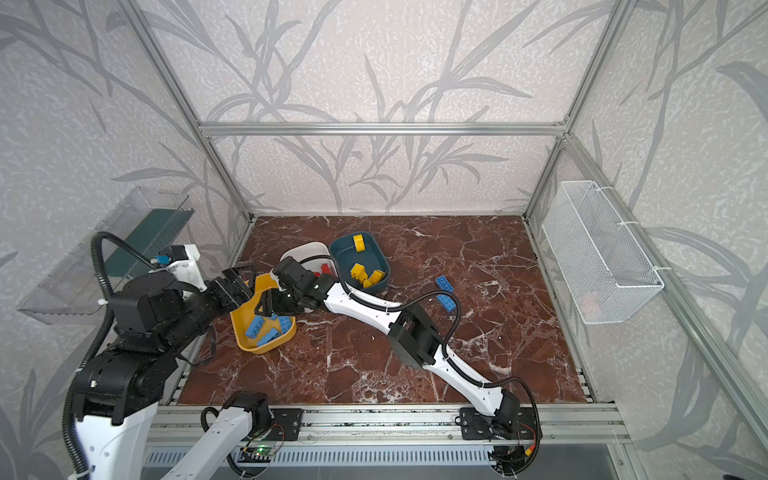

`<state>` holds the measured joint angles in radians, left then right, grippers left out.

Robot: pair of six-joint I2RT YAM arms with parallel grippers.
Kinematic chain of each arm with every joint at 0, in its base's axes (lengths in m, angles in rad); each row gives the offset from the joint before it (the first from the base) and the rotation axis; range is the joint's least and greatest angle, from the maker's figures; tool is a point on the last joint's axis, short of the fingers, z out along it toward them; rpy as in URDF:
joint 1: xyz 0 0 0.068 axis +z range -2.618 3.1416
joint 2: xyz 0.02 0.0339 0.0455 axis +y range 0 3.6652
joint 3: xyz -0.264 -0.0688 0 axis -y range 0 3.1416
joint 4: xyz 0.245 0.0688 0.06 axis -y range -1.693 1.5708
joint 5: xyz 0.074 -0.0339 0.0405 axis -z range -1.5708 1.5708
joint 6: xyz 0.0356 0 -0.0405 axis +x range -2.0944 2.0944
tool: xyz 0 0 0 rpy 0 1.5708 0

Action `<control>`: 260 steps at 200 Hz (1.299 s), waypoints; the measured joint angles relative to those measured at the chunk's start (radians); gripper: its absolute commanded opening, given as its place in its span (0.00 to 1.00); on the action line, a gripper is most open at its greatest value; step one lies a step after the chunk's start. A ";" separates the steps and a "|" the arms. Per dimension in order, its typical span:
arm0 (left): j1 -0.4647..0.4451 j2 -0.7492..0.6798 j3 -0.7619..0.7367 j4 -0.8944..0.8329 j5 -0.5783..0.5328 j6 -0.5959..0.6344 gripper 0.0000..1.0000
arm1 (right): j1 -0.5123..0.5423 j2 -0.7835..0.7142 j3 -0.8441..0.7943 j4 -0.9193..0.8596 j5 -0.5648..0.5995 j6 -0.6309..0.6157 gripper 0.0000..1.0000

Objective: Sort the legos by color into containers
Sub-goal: 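Open the right gripper to drop the blue brick into the yellow tub, then reach the left gripper toward the last blue bricks while right withdraws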

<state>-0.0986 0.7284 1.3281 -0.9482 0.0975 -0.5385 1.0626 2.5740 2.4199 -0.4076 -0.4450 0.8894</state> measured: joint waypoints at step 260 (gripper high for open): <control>-0.785 1.270 0.259 0.456 0.019 0.217 0.90 | -1.266 -1.424 -1.506 0.106 -0.121 -0.150 0.80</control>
<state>-0.8837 1.9987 1.5871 -0.4919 0.1169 -0.3218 -0.2031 1.1503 0.9138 -0.3016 -0.5663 0.7395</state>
